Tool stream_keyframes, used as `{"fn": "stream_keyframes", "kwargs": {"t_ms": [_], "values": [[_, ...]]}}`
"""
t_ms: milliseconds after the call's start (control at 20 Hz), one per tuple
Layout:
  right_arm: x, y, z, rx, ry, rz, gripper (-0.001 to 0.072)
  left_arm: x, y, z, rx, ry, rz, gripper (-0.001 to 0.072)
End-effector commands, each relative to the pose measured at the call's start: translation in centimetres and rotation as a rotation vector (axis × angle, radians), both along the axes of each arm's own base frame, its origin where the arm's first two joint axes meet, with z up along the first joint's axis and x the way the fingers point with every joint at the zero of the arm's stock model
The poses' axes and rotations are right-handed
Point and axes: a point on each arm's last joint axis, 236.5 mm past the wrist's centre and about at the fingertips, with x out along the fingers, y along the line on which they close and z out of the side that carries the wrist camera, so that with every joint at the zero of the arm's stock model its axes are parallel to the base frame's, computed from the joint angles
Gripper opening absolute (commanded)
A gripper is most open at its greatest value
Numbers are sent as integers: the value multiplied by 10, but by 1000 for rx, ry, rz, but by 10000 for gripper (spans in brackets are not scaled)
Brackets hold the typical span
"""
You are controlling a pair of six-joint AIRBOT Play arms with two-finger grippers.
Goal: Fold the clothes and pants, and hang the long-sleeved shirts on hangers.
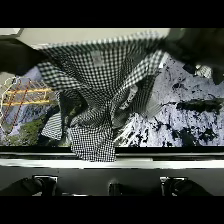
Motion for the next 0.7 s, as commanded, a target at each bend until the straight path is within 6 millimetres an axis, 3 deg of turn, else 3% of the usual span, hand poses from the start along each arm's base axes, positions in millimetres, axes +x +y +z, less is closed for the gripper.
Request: {"fn": "stream_keyframes", "kwargs": {"t_ms": [0, 150, 250, 450, 650], "values": [[-19, -13, 59, 132, -175, -21, 30, -27, 16, 29, -76, -47, 17, 28], [-13, -10, 46, 123, -132, -26, 30, -24, 13, 15, -72, -3, 22, 28], [-1, -3, 14, 68, -37, -28, 30, -14, 7, -16, -67, 93, 57, 28], [14, 5, -101, -188, 301, 0, 30, 9, -7, -114, 65, 325, 91, 28], [4, 0, -225, -402, 605, 45, 29, 10, -20, -230, 169, 558, 93, 28]]}}
